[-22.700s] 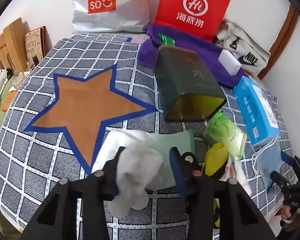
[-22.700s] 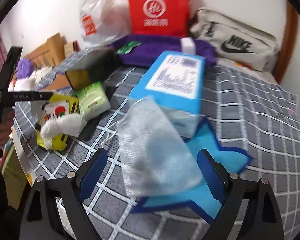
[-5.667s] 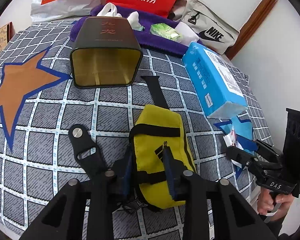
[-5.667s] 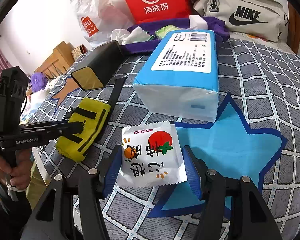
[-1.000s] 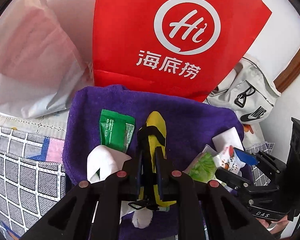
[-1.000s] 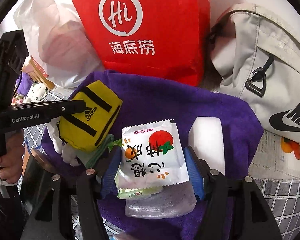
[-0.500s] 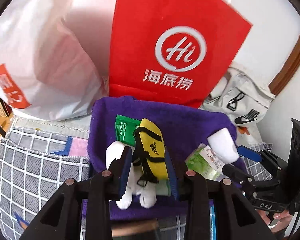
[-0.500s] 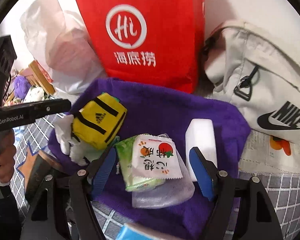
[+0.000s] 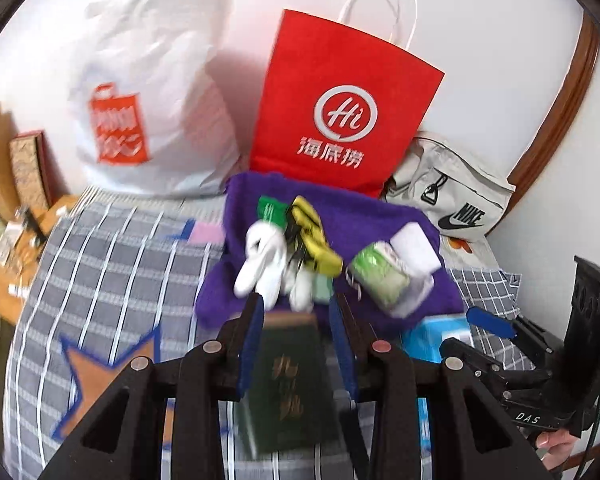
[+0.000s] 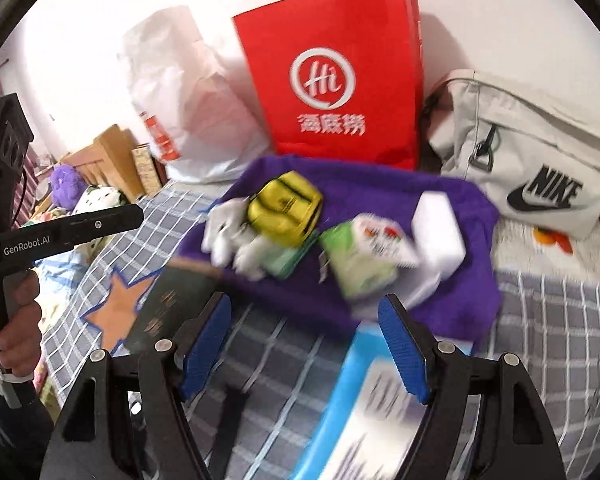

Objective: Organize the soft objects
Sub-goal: 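Move both grippers back toward the black watch strap on the bed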

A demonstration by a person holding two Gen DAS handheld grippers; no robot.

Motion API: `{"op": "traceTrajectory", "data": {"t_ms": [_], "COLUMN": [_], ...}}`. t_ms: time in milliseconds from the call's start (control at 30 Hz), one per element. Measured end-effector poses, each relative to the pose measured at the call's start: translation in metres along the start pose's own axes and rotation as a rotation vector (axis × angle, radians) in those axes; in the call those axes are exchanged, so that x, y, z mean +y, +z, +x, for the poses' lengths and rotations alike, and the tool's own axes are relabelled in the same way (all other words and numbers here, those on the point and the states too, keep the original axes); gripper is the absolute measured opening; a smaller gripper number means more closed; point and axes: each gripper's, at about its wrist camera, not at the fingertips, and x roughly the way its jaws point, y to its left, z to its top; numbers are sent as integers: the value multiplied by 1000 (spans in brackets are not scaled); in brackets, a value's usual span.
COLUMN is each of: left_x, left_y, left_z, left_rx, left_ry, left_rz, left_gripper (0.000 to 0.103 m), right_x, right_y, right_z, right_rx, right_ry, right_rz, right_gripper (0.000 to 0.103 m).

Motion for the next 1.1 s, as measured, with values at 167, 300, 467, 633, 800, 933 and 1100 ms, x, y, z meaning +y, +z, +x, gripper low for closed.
{"op": "traceTrajectory", "data": {"t_ms": [167, 300, 467, 633, 800, 933, 1100], "left_x": [18, 33, 47, 61, 65, 71, 74], "left_y": [-44, -78, -110, -134, -149, -151, -154], "left_z": [-17, -25, -32, -32, -24, -21, -16], "left_rx": [20, 49, 55, 66, 94, 99, 113], "left_ry": [73, 74, 84, 58, 60, 43, 29], "left_rz": [-38, -75, -106, -144, -123, -114, -126], "left_gripper": [32, 32, 32, 33, 33, 33, 33], "right_x": [27, 42, 59, 75, 74, 76, 84], "right_y": [-35, -65, -93, -112, -127, -131, -132], "right_z": [-8, -7, -3, 8, 28, 39, 47], "right_rx": [34, 71, 118, 139, 183, 174, 120], "right_ry": [23, 45, 56, -23, -30, -58, -106], "right_rz": [-27, -27, -39, -98, -57, -49, -87], "right_gripper": [76, 75, 66, 53, 44, 44, 45]}}
